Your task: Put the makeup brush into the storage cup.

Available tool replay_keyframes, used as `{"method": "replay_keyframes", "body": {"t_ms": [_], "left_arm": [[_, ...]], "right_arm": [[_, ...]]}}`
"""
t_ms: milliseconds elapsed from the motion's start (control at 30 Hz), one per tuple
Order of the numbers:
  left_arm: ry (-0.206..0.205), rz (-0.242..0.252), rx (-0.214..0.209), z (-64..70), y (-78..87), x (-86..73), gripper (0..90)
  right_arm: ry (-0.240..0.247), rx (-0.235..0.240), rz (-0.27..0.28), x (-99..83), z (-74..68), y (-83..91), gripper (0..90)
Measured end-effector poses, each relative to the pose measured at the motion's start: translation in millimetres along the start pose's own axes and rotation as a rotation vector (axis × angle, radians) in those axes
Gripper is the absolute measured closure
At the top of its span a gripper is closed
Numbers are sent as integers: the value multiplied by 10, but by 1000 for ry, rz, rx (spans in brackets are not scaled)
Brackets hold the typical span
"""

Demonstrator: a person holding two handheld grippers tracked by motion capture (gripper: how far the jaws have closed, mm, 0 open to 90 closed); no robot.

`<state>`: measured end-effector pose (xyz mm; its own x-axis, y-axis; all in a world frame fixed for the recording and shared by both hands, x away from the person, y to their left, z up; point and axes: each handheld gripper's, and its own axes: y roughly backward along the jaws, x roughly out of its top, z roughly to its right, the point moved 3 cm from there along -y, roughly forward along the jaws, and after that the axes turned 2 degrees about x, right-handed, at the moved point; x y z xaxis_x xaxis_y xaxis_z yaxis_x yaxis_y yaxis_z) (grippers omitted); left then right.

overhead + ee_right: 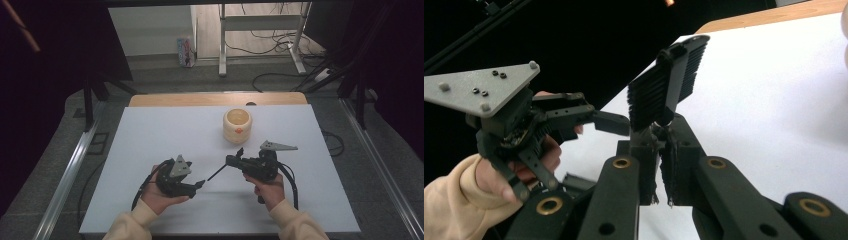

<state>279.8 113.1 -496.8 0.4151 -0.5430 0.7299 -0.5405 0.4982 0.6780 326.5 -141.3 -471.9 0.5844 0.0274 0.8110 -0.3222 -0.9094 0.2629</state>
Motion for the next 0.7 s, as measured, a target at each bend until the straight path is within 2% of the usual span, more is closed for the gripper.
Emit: {"method": "replay_keyframes", "body": {"t_ms": [167,433,700], "left_arm": [[35,-11,25,-122,98,-107,266],[35,-23,60,-130,241,-242,272],[66,-47,89,-208,366,-426,265]], "right_arm": [[3,-7,6,12,9,29,846],[8,-17,5,24,22,78,846],[17,-26,8,38,40,121,846]]}}
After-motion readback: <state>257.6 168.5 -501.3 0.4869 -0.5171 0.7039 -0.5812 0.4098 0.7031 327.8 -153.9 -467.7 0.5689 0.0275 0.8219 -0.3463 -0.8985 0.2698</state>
